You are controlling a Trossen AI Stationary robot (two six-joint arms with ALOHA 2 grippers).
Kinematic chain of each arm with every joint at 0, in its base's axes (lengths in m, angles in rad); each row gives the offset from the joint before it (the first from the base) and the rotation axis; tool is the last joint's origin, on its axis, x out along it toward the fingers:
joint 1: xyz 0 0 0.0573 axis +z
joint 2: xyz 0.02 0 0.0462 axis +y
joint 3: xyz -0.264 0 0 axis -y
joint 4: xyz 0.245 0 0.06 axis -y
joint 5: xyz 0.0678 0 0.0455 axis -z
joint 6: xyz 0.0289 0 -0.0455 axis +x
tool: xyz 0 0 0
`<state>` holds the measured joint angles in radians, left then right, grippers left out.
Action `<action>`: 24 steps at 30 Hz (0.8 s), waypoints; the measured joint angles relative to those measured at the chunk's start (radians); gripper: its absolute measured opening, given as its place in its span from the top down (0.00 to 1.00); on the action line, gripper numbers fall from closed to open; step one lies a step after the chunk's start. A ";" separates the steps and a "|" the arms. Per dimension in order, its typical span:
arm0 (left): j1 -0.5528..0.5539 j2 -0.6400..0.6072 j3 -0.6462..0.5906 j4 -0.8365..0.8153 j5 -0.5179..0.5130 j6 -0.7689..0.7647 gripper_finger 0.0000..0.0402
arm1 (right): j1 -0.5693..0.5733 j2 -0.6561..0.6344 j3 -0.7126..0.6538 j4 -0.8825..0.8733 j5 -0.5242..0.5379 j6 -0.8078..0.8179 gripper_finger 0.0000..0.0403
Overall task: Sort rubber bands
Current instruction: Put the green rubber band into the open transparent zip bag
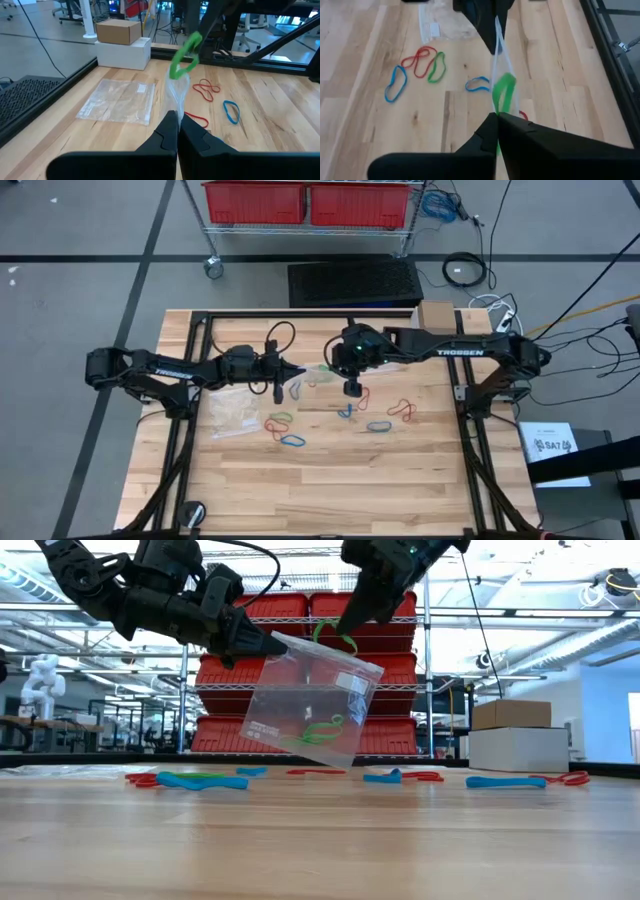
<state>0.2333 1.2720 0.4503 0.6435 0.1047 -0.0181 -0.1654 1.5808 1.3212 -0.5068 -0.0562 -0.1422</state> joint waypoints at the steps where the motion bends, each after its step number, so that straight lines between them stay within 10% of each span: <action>1: 0.000 0.000 0.000 0.001 0.000 0.000 1.00 | -0.001 0.005 0.000 0.004 -0.001 -0.008 1.00; 24: 0.000 0.000 0.000 -0.005 0.064 -0.001 1.00 | -0.051 0.095 0.097 -0.052 -0.101 -0.131 1.00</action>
<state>0.2337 1.2720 0.4503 0.6385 0.1692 -0.0189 -0.2169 1.6763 1.4185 -0.5586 -0.1576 -0.2731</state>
